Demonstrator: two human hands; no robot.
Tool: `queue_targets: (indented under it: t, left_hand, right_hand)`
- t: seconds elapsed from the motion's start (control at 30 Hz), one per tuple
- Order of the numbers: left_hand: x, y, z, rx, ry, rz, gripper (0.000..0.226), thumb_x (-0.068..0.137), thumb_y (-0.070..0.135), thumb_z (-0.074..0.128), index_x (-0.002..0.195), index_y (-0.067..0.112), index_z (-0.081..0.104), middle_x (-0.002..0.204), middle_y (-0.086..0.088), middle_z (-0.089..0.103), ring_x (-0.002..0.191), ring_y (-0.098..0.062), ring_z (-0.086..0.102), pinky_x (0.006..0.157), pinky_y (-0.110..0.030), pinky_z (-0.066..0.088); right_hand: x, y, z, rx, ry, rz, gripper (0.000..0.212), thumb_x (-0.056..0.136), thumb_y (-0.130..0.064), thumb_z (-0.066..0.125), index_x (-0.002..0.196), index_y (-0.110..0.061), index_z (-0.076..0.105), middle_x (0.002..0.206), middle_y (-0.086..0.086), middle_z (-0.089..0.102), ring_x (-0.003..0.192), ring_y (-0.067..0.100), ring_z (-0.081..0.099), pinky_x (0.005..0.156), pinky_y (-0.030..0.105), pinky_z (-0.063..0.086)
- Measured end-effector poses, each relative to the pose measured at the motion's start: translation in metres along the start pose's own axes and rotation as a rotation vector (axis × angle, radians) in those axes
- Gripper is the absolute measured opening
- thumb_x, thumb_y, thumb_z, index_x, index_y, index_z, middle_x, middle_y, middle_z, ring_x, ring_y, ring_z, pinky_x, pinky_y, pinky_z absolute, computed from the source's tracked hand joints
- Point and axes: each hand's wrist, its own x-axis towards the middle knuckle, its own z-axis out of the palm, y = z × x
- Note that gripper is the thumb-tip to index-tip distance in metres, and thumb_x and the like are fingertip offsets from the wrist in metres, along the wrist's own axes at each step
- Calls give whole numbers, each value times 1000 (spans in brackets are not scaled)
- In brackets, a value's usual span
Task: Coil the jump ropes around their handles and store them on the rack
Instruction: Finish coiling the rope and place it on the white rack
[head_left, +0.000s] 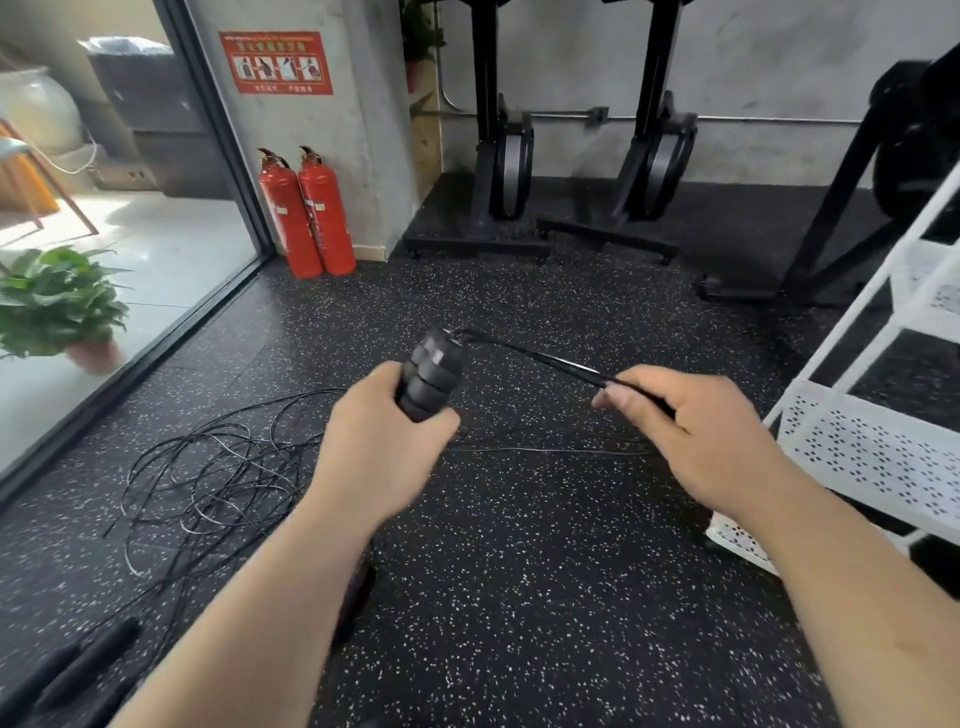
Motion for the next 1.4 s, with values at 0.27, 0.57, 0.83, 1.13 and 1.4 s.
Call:
queue_targets:
  t: [0.27, 0.57, 0.83, 1.13, 1.4]
  left_hand:
    - [5, -11, 21, -491, -44, -282, 18, 91, 15, 74, 107, 13, 67, 75, -6, 55, 66, -21, 47, 62, -38, 47]
    - [8, -7, 48, -433, -59, -229, 16, 85, 27, 75, 98, 20, 67, 66, 5, 57, 67, -22, 49, 67, -42, 47]
    - [5, 5, 58, -578, -146, -285, 14, 92, 18, 74, 98, 14, 62, 71, -3, 55, 61, -18, 49, 58, -35, 50]
    - [17, 6, 41, -1166, 113, -579, 14, 94, 10, 72, 107, 14, 67, 78, -3, 64, 59, -15, 53, 59, -34, 49]
    - [-35, 35, 98, -1019, -453, -491, 32, 89, 9, 76, 120, 4, 69, 95, -18, 70, 62, -19, 58, 58, -37, 54]
  right_hand:
    - [-1, 13, 8, -69, -17, 113, 23, 108, -51, 45, 96, -40, 61, 64, 2, 60, 55, 18, 51, 58, 41, 47]
    - [3, 30, 14, 53, -133, 248, 23, 105, -58, 49, 105, -39, 61, 82, -14, 74, 72, 1, 70, 75, 33, 53]
    - [-1, 24, 13, 157, -89, 167, 29, 110, -49, 45, 97, -40, 69, 71, 7, 64, 59, 18, 59, 69, 45, 55]
    - [-3, 24, 1, 85, -110, 182, 33, 110, -50, 43, 93, -38, 69, 51, -12, 47, 48, 6, 39, 53, 28, 37]
    - [-4, 9, 48, -82, -154, 229, 28, 112, -34, 48, 86, -34, 58, 74, -10, 62, 67, 12, 60, 53, 21, 36]
